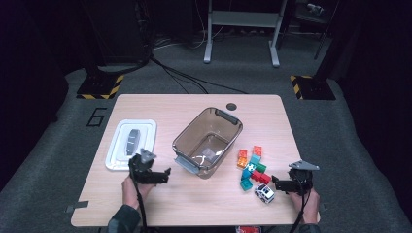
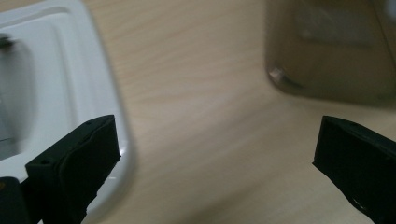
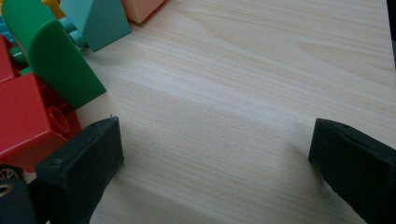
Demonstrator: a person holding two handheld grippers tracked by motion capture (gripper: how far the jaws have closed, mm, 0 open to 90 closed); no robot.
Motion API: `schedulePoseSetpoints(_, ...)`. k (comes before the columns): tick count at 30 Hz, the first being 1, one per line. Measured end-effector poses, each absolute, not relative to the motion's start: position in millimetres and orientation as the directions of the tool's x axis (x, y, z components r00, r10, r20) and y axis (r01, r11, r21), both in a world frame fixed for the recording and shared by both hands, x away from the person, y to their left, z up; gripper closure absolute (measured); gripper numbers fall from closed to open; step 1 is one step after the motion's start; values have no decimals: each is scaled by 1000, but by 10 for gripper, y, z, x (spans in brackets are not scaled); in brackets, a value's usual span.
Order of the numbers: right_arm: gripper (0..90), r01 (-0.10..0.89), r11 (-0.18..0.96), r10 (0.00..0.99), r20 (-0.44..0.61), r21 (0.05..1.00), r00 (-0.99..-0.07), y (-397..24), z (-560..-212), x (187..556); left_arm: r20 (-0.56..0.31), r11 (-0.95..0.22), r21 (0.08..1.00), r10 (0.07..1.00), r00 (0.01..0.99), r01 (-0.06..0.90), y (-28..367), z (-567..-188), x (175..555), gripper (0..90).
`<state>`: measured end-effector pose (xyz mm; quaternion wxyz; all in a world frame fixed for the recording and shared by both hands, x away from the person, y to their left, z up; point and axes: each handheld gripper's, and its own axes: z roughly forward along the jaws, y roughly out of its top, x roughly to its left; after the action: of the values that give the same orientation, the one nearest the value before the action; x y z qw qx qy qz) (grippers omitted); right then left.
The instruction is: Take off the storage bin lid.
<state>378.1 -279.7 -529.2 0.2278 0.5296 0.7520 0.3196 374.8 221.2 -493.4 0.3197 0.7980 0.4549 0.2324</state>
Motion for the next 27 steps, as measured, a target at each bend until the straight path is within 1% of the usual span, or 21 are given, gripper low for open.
schedulePoseSetpoints(2,22,651,235,943,-7,722,-333,-2793,-5290,3777,94,-414,710,857,507,569,2101,-5024,3701,0)
schedulePoseSetpoints(7,22,652,233,943,-3,721,-333,-2794,-5291,3779,107,-444,670,851,514,595,2010,-5227,3715,1)
schedulePoseSetpoints(9,21,648,235,942,-4,725,-336,-2801,-5294,3790,33,-382,709,858,513,593,2039,-5291,3713,0)
schedulePoseSetpoints(10,21,649,232,942,-2,725,-335,-2801,-5294,3790,6,-364,713,858,513,600,2048,-5308,3717,0)
schedulePoseSetpoints(20,10,651,244,939,-7,719,-344,-2788,-5291,3786,10,-368,716,855,518,594,2055,-5308,3708,2)
schedulePoseSetpoints(25,0,677,265,931,2,686,-366,-2785,-5263,3808,9,-373,716,850,527,590,2056,-5304,3701,17)
schedulePoseSetpoints(27,0,685,263,935,-3,680,-356,-2789,-5250,3817,11,-371,718,852,524,589,2056,-5305,3701,16)
